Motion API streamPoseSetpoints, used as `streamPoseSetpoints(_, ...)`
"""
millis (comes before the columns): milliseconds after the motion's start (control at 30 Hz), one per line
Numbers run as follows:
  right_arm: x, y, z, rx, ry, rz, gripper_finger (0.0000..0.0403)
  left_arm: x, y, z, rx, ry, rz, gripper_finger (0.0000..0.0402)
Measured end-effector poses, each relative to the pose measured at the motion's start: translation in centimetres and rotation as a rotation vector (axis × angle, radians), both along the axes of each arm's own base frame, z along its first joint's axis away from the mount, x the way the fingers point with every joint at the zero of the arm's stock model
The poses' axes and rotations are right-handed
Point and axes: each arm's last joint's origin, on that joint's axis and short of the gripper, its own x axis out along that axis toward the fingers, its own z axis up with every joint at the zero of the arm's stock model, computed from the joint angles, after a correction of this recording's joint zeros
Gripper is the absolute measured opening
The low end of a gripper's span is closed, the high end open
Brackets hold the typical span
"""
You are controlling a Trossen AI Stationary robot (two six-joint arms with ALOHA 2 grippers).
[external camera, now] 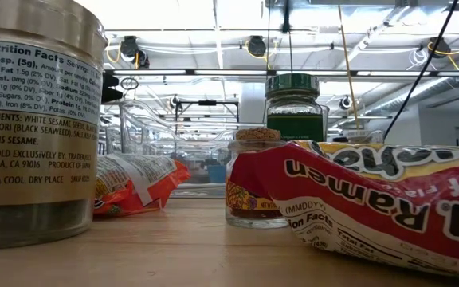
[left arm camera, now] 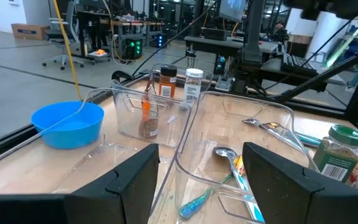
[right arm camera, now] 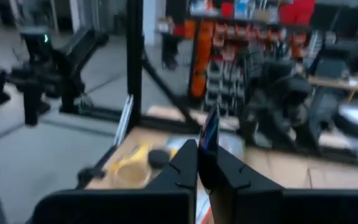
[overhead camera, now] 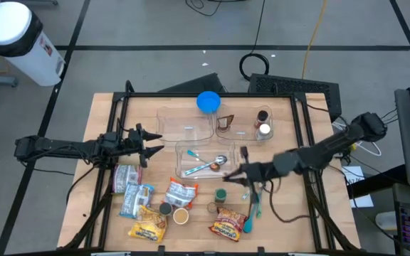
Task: Pick & Place Food Item
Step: Put the right blue spoon into the bottom transparent bin
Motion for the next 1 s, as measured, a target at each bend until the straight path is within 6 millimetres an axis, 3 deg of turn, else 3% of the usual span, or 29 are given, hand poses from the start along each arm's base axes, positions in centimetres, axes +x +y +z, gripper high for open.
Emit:
streamPoseSetpoints(100, 1.9, -2.3, -1.0, 0.006, 0.002, -0.023, 0.0004, 0.0, 0.0, 0.0, 0.0, -0.001, 0.0, 0.0241)
streamPoseSetpoints(267, 4.7, -5.8, -4.9, 0.059, 0.151, -0.136, 0.0004, 0.0, 0.0, 0.0, 0.0, 0.0, 0.0, 0.0241)
streamPoseSetpoints(500, 6.8, -9.2, -9.7, 0.044, 0.302, -0.249, 0.0004, 0.0, 0.0, 0.0, 0.0, 0.0, 0.0, 0.0241)
streamPoseSetpoints(733, 7.4, -11.0, -12.6, 0.041, 0.392, -0.302, 0.0017, 0.0, 0.0, 0.0, 0.0, 0.0, 0.0, 0.0241)
streamPoseSetpoints(1000, 7.6, -11.2, -13.6, 0.043, 0.419, -0.311, 0.005, 0.0, 0.0, 0.0, 0.0, 0.0, 0.0, 0.0241)
